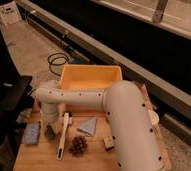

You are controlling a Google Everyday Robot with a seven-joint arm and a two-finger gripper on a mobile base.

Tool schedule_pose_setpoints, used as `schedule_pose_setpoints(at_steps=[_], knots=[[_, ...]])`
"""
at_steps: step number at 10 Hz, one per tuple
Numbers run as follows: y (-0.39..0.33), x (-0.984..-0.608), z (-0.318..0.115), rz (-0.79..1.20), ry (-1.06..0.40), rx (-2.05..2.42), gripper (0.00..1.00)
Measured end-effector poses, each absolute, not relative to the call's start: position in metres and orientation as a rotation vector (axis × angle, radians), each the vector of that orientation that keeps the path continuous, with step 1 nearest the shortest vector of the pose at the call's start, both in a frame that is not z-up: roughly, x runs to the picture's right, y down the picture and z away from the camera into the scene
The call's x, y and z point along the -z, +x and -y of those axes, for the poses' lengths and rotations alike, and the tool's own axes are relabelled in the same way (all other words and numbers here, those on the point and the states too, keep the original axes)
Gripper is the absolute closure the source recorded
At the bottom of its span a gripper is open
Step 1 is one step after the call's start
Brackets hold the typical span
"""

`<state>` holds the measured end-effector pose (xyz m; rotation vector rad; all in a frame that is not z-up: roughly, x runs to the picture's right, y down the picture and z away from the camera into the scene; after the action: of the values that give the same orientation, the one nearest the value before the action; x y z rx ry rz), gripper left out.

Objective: Place pepper in red bowl

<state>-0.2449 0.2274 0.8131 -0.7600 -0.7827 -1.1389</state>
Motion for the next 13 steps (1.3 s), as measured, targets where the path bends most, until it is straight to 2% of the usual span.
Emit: schedule_pose_setpoints(at_steps=[3,4,10,13], knots=[[-0.248,-0.811,-0.224,0.78,-0.741,1.148,0.93],[-0.25,-0.807,-0.22,0.784,-0.72,1.146,0.99],[-0.25,-0.765,-0.157,0.836,-0.469,1.084,1.0],[-0.252,-0.772,-0.114,0.846,-0.334,1.039,1.0]])
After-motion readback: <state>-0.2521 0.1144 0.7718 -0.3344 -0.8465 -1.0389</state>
